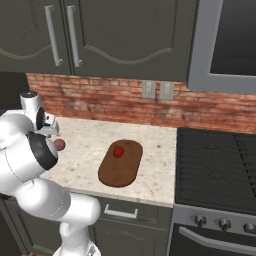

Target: Place the avocado, onion, tomato, and bell pepper on the cutting board.

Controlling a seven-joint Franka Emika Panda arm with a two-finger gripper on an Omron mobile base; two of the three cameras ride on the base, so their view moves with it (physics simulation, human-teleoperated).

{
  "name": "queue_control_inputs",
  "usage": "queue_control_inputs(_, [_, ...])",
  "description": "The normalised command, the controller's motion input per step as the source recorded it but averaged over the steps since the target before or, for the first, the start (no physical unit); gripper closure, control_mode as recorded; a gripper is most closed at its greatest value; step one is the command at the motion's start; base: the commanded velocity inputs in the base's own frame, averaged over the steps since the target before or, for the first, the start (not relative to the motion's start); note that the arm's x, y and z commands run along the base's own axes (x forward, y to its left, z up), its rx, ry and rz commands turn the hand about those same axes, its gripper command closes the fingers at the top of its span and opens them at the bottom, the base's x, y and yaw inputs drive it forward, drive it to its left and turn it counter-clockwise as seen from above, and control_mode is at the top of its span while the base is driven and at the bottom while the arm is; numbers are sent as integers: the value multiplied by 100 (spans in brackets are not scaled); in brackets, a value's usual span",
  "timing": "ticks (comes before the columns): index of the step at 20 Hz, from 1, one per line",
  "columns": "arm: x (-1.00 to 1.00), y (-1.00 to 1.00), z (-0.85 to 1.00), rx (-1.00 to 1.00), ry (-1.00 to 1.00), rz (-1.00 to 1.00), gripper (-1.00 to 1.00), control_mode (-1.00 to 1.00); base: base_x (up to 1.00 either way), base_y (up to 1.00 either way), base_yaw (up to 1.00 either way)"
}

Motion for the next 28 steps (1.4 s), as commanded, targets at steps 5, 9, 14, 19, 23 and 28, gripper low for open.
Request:
queue_control_inputs(5, [7, 1, -14, 0, 0, 1, -100, -100, 0, 0, 0])
queue_control_inputs(9, [1, 3, -12, 0, 0, 0, -100, -100, 0, 0, 0])
queue_control_inputs(14, [2, 5, -12, 0, 0, 0, -100, -100, 0, 0, 0])
queue_control_inputs(19, [4, 5, -12, 0, 0, 0, -100, -100, 0, 0, 0])
queue_control_inputs(23, [3, 0, -11, 0, 0, 0, -100, -100, 0, 0, 0])
queue_control_inputs(28, [0, 0, -11, 0, 0, 0, -100, -100, 0, 0, 0])
